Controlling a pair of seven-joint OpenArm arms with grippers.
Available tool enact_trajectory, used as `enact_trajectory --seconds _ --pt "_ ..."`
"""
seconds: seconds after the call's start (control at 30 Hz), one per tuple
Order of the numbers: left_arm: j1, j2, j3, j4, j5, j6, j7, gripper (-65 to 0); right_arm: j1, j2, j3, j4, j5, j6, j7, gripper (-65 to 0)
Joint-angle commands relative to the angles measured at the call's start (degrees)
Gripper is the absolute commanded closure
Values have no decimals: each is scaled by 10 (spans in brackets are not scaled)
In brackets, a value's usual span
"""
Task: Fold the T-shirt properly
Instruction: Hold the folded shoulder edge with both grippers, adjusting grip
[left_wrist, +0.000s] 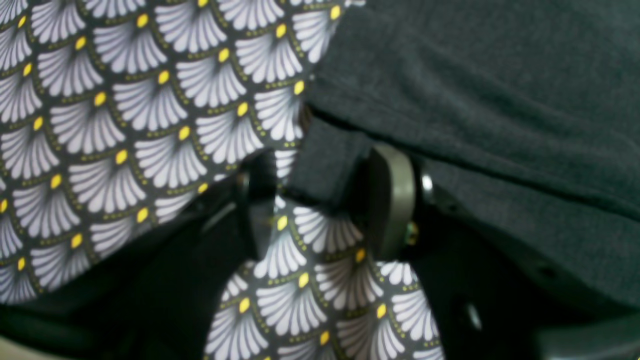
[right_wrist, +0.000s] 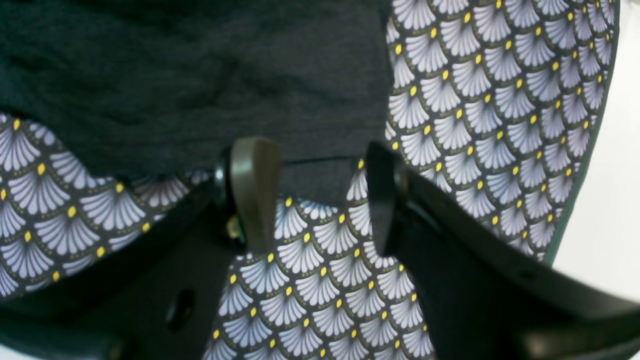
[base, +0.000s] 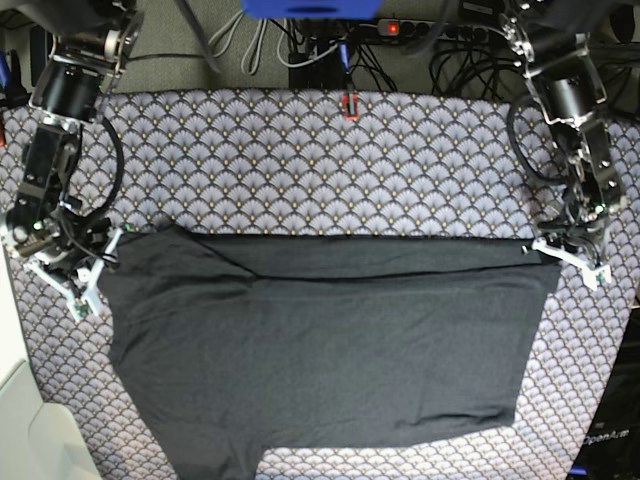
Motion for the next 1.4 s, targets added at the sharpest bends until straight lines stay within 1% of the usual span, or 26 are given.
enact_trajectory --seconds 0.0,0.13,0.23,0.33,0.47,0.57,0.63,0.87,0.93,1.07,1.23,1.27,1.37 --pt "-10 -10 -2 8 -2 -4 -13 -244 11 9 3 12 2 -1 9 -302" --pt "-13 -10 -2 -15 -2 -5 -13 -124 -2 8 2 12 2 -1 9 -302" --pt "-15 -11 -3 -42 -2 -5 -24 -65 -4 8 2 12 2 -1 9 -302" --pt "-12 -11 1 -49 -2 -5 -48 -54 -15 8 3 13 3 -1 9 -302" --pt "-9 -11 0 -42 -2 -6 -47 -51 -16 13 3 13 3 -1 9 -302" --pt "-9 -10 -2 -39 -2 -6 -47 0 -25 14 3 13 3 -1 9 -303" --pt "-9 -10 -2 -37 -2 -6 -47 -9 -26 14 3 13 3 -1 12 -303" --pt "-2 -10 1 -36 -3 -6 -47 -9 -18 17 3 11 3 -1 16 -303" --pt "-1 -10 1 -36 -3 -6 -47 -9 -7 23 3 10 3 -1 16 -310" --pt "0 -10 1 -36 -3 -6 -47 -9 -3 23 16 8 2 -1 16 -330" --pt "0 -10 1 -36 -3 -6 -47 -9 22 25 23 -68 2 -1 30 -332" --pt "0 -10 1 -36 -3 -6 -47 -9 22 29 23 -79 2 -1 35 -332" --pt "0 -10 1 -36 -3 -6 -47 -9 18 30 23 -84 3 -1 48 -332"
